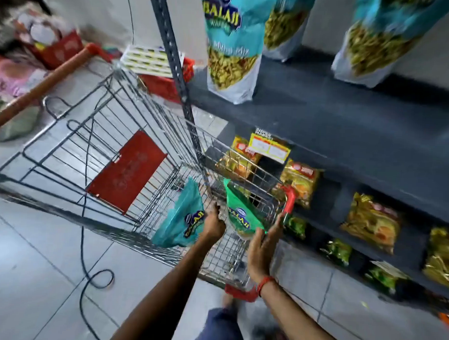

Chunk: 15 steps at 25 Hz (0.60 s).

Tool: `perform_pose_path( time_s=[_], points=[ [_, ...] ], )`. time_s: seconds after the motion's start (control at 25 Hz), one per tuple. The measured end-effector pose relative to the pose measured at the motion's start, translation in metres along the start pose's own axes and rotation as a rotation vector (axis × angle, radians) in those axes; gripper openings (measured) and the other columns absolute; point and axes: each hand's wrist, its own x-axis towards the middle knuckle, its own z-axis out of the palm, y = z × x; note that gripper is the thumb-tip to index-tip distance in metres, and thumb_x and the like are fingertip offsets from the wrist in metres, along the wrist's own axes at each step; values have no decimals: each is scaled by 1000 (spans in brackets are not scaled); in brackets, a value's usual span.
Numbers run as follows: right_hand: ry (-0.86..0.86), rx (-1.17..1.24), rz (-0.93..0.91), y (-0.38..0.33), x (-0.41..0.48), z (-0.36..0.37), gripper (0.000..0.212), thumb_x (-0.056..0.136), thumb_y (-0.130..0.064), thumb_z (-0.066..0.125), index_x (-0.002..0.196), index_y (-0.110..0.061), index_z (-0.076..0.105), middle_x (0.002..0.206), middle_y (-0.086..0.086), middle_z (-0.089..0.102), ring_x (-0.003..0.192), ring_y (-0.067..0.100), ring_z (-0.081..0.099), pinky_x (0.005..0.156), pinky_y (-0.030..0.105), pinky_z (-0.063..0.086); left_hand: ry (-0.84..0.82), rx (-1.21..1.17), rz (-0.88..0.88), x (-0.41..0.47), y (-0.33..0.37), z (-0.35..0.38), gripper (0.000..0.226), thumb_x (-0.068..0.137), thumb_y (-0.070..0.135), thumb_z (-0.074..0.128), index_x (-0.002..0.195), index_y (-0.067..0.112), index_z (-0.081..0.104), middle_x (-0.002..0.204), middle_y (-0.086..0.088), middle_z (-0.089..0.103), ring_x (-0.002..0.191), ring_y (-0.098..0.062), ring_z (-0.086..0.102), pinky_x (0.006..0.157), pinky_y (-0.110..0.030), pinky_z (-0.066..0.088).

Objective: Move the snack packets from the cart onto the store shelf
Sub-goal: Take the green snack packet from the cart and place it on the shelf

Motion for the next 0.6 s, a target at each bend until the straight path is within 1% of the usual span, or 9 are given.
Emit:
perform_pose_path(
  time_s=[0.08,0.12,0.16,0.24,0.28,0.36,0.4,0.52,0.6],
  points=[
    [33,7,110,14,0,11,86,72,-42,29,141,9,18,151,24,20,140,25,19,112,6,5,-123,59,14,21,-4,4,78,77,-13,40,146,7,9,143,-23,41,117,-35,51,89,-40,47],
    [27,21,197,22,-1,17,88,70,-43,30,138,11,23,148,26,27,138,26,27,112,10,13,-167,64,34,33,-9,7,81,75,-13,42,146,8,7,145,-23,38,119,-34,49,91,-40,47],
    [18,43,296,27,-1,23,85,68,-43,33,132,14,30,142,30,38,132,32,39,110,23,26,-193,60,56,46,-10,8,83,74,-14,44,146,7,8,147,-23,35,124,-33,45,98,-40,44],
    [29,1,488,32,5,39,52,75,-27,45,113,9,43,123,35,53,112,43,55,95,44,44,-265,60,50,69,-19,16,82,70,-15,47,144,4,15,145,-23,36,131,-36,39,110,-43,37],
    [40,-24,547,35,13,45,33,80,-12,50,108,3,45,119,33,56,108,44,56,90,44,46,-294,66,49,80,-23,19,79,69,-15,49,141,3,21,141,-25,40,129,-37,41,109,-46,37],
    [24,-49,655,42,26,51,28,81,7,52,110,8,53,113,26,60,104,36,59,79,35,45,-321,45,30,95,-26,24,72,68,-15,57,133,2,31,130,-25,50,121,-36,48,105,-49,42],
    [0,-64,687,50,32,54,27,81,10,53,107,11,57,109,23,62,101,33,60,74,32,44,-332,31,14,99,-25,24,69,68,-14,60,131,2,34,128,-24,52,117,-33,51,103,-47,45],
    [-84,-126,721,72,46,67,27,78,3,65,105,9,62,115,24,66,104,36,63,81,35,48,-413,43,-16,104,-19,28,58,72,-14,59,126,-2,40,122,-17,56,108,-25,54,93,-30,47],
    [-109,-145,734,77,54,70,29,80,-1,66,107,9,62,116,23,65,104,34,63,69,27,43,-418,45,-31,106,-17,30,57,73,-16,58,126,-2,41,120,-18,56,111,-29,54,89,-27,44]
  ],
)
